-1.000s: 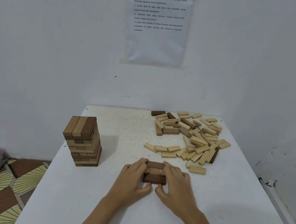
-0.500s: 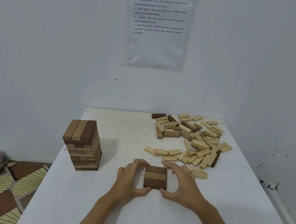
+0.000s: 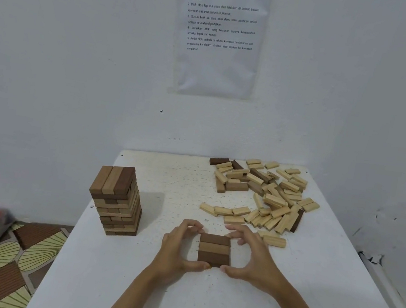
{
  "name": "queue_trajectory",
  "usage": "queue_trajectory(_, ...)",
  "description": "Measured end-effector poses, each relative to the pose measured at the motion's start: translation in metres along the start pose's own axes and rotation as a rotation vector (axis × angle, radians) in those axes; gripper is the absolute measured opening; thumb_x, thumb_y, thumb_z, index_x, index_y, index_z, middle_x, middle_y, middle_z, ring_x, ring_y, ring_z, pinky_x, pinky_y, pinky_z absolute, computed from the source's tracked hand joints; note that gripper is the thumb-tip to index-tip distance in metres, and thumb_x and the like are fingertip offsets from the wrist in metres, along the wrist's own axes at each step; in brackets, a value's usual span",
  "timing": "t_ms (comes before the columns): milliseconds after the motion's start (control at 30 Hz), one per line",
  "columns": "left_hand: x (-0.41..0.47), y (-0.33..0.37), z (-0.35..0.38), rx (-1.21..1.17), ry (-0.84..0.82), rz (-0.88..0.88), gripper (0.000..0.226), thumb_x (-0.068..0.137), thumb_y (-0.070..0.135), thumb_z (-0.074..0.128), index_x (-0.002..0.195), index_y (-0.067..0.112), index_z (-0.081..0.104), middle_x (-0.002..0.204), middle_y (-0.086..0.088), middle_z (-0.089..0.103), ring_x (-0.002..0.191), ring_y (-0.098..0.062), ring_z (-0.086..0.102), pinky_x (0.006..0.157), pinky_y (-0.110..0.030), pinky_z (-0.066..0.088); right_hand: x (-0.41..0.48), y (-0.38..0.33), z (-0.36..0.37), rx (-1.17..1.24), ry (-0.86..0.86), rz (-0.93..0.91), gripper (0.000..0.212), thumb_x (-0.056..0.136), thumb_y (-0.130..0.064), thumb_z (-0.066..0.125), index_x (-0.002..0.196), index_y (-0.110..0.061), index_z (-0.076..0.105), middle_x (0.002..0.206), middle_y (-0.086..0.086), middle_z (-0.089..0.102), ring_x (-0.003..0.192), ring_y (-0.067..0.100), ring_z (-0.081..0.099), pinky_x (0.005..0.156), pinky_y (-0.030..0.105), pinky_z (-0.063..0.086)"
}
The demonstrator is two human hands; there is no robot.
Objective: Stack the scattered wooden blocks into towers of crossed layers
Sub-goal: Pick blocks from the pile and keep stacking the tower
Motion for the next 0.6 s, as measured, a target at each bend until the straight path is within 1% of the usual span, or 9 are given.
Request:
queue_trajectory(33, -0.003, 0.000, 0.000, -0.044, 0.002, -0.011, 0.070, 0.061, 0.035, 0.087, 0.116, 0.040, 0.044, 0.121, 0.027, 0.056, 0.126, 0.002, 0.044, 0.103, -0.024, 0.025, -0.001, -0.002, 0.000, 0.023, 0.003, -0.002, 0.080, 0.057, -0.053, 0.081, 0.126, -0.055, 0.041, 0.114, -0.031, 0.055, 0.107, 0.003, 0.047, 0.100, 0.038, 0.037)
queue_trajectory(100, -0.008, 0.003, -0.003, -0.125, 0.018, -0.030, 0.069, 0.065, 0.025, 0.088, 0.119, 0.034, 0.047, 0.120, 0.027, 0.057, 0.125, 0.001, 0.046, 0.100, -0.022, 0.035, -0.003, -0.006, -0.001, 0.095, 0.020, -0.005, 0.077, 0.056, -0.049, 0.082, 0.123, -0.053, 0.043, 0.114, -0.027, 0.057, 0.103, 0.007, 0.049, 0.097, 0.036, 0.041)
queue_trajectory(200, -0.017, 0.017, -0.014, -0.161, 0.070, 0.006, 0.065, 0.074, 0.025, 0.084, 0.127, 0.032, 0.046, 0.130, 0.025, 0.055, 0.126, 0.002, 0.048, 0.097, -0.023, 0.039, -0.004, -0.021, -0.002, 0.224, 0.053, -0.018, 0.071, 0.058, -0.040, 0.083, 0.120, -0.044, 0.049, 0.113, -0.021, 0.059, 0.097, 0.005, 0.052, 0.091, 0.026, 0.042)
queue_trajectory(233, -0.020, 0.023, -0.018, -0.181, 0.083, 0.021, 0.064, 0.078, 0.023, 0.081, 0.130, 0.032, 0.046, 0.134, 0.024, 0.054, 0.128, 0.002, 0.047, 0.098, -0.020, 0.039, -0.003, -0.028, -0.004, 0.255, 0.069, -0.029, 0.069, 0.059, -0.037, 0.083, 0.120, -0.042, 0.051, 0.113, -0.020, 0.060, 0.096, 0.006, 0.053, 0.091, 0.024, 0.043)
queue_trajectory(333, -0.030, 0.041, -0.031, -0.239, 0.114, 0.045, 0.063, 0.088, 0.022, 0.070, 0.142, 0.037, 0.040, 0.141, 0.030, 0.045, 0.132, 0.007, 0.039, 0.105, -0.015, 0.036, 0.002, -0.053, -0.012, 0.295, 0.101, -0.081, 0.070, 0.059, -0.033, 0.085, 0.119, -0.045, 0.051, 0.113, -0.017, 0.060, 0.096, 0.009, 0.054, 0.089, 0.020, 0.043)
queue_trajectory(400, -0.036, 0.054, -0.039, -0.226, 0.147, 0.071, 0.064, 0.093, 0.024, 0.061, 0.146, 0.042, 0.030, 0.142, 0.039, 0.036, 0.134, 0.011, 0.034, 0.106, -0.011, 0.032, 0.006, -0.072, -0.017, 0.291, 0.106, -0.126, 0.073, 0.059, -0.029, 0.086, 0.121, -0.044, 0.050, 0.112, -0.018, 0.059, 0.096, 0.010, 0.055, 0.089, 0.017, 0.043)
queue_trajectory(467, -0.042, 0.067, -0.050, -0.212, 0.193, 0.098, 0.064, 0.096, 0.029, 0.053, 0.148, 0.044, 0.020, 0.138, 0.050, 0.027, 0.134, 0.018, 0.025, 0.104, -0.004, 0.027, 0.011, -0.094, -0.019, 0.286, 0.103, -0.175, 0.076, 0.059, -0.030, 0.086, 0.124, -0.042, 0.049, 0.114, -0.016, 0.059, 0.095, 0.010, 0.054, 0.091, 0.020, 0.043)
queue_trajectory(533, -0.047, 0.079, -0.061, -0.212, 0.237, 0.121, 0.064, 0.097, 0.040, 0.049, 0.149, 0.047, 0.012, 0.136, 0.055, 0.022, 0.132, 0.024, 0.019, 0.104, -0.006, 0.022, 0.016, -0.116, -0.020, 0.285, 0.108, -0.217, 0.076, 0.058, -0.034, 0.084, 0.125, -0.043, 0.048, 0.115, -0.017, 0.058, 0.095, 0.010, 0.053, 0.090, 0.021, 0.042)
queue_trajectory(600, -0.050, 0.088, -0.074, -0.241, 0.294, 0.137, 0.068, 0.094, 0.049, 0.047, 0.148, 0.052, 0.006, 0.142, 0.050, 0.021, 0.134, 0.023, 0.017, 0.106, -0.014, 0.019, 0.022, -0.135, -0.020, 0.282, 0.113, -0.246, 0.076, 0.058, -0.034, 0.083, 0.125, -0.044, 0.047, 0.115, -0.018, 0.057, 0.096, 0.010, 0.052, 0.090, 0.021, 0.042)
Point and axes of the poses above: each hand's wrist, its own x-axis towards the middle knuckle, its own z-axis out of the palm, y = z × x, the point moved 7 cm from there along x, towards the middle knuckle
